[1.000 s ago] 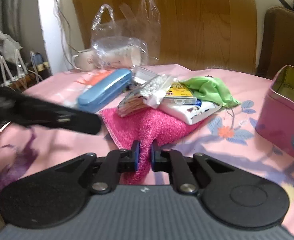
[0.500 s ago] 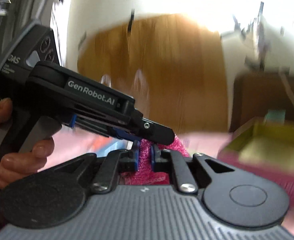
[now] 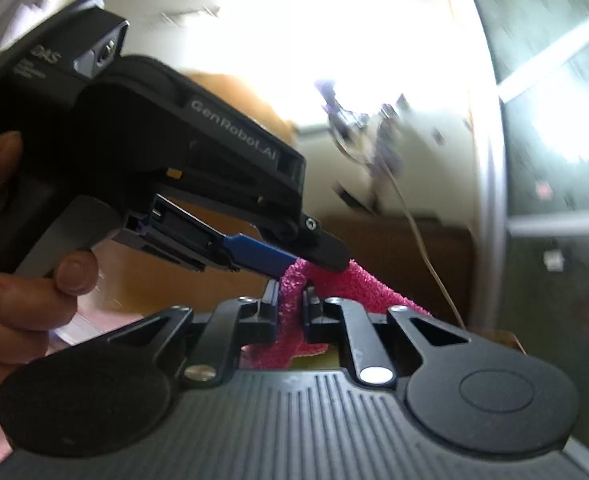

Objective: Organize soft objects
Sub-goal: 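Carry the pink towel into the pink tin and open the right gripper, then grasp the bag of cotton swabs with the right gripper, then lower the cotton swab bag into the tin and release it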

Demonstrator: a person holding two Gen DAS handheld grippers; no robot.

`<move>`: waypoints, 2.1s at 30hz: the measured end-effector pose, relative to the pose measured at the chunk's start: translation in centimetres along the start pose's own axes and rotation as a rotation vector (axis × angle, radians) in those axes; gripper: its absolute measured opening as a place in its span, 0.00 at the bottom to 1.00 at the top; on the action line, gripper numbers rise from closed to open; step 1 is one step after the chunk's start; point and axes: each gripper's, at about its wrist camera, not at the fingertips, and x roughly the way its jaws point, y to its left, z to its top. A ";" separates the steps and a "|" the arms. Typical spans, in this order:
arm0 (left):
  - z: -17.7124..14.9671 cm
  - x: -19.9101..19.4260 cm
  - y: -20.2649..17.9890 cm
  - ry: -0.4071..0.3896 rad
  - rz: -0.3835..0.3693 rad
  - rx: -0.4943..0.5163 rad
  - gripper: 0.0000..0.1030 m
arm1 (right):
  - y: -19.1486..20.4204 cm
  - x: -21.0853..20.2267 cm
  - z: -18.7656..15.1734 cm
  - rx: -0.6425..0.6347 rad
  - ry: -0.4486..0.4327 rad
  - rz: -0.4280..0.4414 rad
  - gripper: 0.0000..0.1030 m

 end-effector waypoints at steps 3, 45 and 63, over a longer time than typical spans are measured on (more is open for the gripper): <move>-1.0 3.7 0.6 0.070 0.056 -0.018 0.34 | -2.1 2.4 -1.8 0.029 0.140 -0.058 0.21; -10.8 -16.4 9.8 0.035 0.265 -0.169 0.60 | 14.0 -2.0 -1.8 0.022 0.323 0.388 0.56; -3.1 4.3 0.6 0.159 0.125 0.037 0.63 | -3.5 2.0 -1.3 0.239 0.283 0.028 0.56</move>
